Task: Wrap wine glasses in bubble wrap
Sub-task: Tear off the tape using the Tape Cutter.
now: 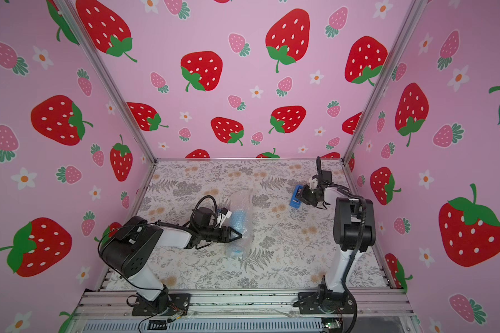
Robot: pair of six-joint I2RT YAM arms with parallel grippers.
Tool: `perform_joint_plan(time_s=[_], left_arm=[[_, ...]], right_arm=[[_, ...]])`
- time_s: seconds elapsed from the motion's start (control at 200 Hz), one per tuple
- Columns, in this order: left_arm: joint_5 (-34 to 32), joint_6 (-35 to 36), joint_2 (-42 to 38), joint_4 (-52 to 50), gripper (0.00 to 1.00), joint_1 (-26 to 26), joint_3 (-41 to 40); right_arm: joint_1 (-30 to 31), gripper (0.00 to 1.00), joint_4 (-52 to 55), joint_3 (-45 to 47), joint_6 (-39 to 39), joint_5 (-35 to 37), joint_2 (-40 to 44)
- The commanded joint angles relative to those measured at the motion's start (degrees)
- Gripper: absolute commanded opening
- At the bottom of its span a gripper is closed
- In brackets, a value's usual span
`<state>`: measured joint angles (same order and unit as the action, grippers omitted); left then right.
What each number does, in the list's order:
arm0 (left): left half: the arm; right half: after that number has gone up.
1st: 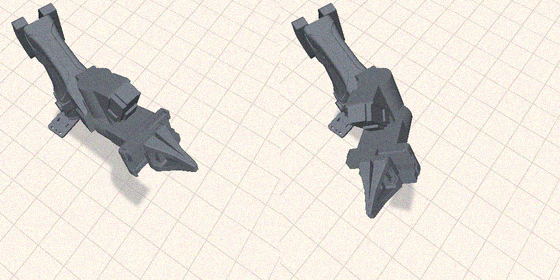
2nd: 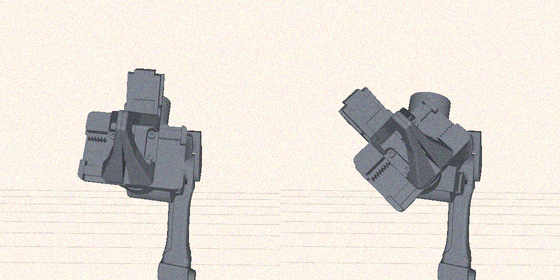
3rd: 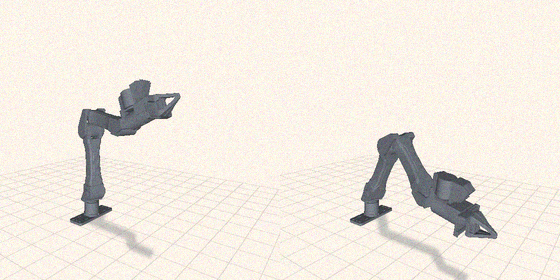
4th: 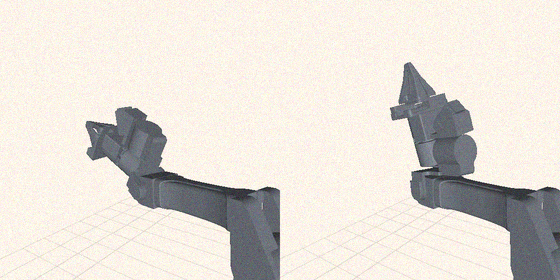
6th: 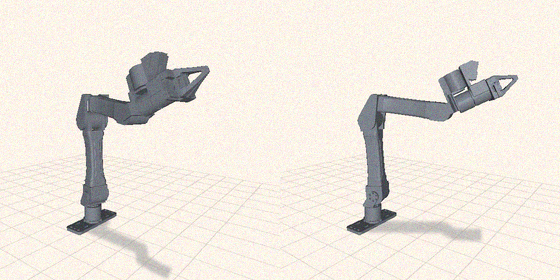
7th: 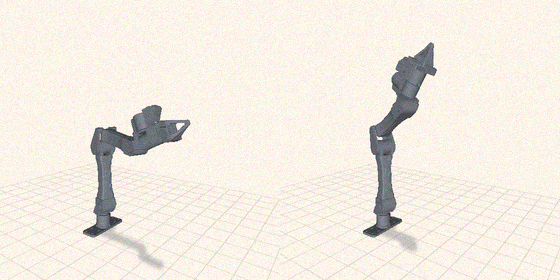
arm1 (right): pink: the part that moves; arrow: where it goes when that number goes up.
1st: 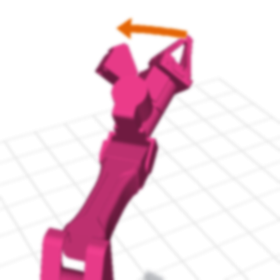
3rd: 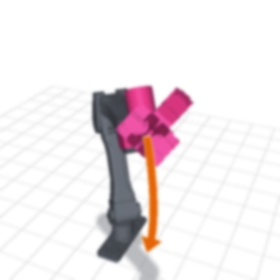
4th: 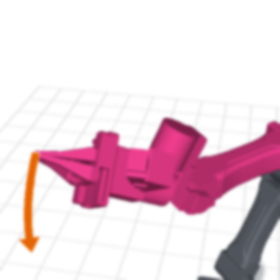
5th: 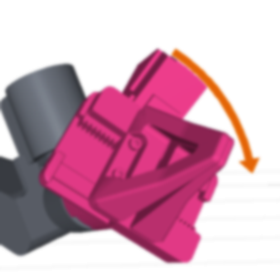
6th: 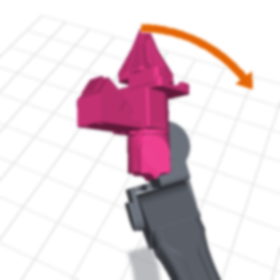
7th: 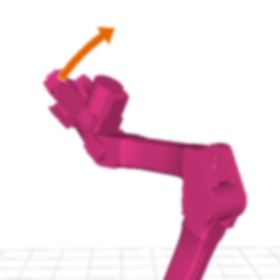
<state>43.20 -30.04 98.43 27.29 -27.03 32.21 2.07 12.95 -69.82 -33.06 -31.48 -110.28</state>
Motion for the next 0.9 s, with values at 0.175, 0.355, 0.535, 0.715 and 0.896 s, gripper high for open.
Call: perform_joint_plan(time_s=[0.175,0.355,0.535,0.715,0.896], left_arm=[[-2.0,0.7,1.9,-3.2,0.57,-0.1,0.4],[-1.8,0.5,2.6,-2.7,0.56,-0.1,0.5],[-1.6,0.2,3.2,-1.9,0.56,0.0,0.3],[-1.4,0.0,3.5,-1.2,0.56,0.0,0.1],[-1.2,-0.3,3.7,-0.6,0.56,0.0,-0.1]], right_arm=[[-0.4,0.08,-1.1,0.6,-1.1,-0.6,0.0],[-0.3,0.01,0.5,0.8,-0.8,-0.2,2.6],[0.4,0.00,2.2,1.7,-0.7,-0.3,6.2],[1.5,0.00,2.6,4.0,-1.2,-1.3,9.2],[3.8,0.00,1.8,7.6,-1.9,-1.8,10.9]])
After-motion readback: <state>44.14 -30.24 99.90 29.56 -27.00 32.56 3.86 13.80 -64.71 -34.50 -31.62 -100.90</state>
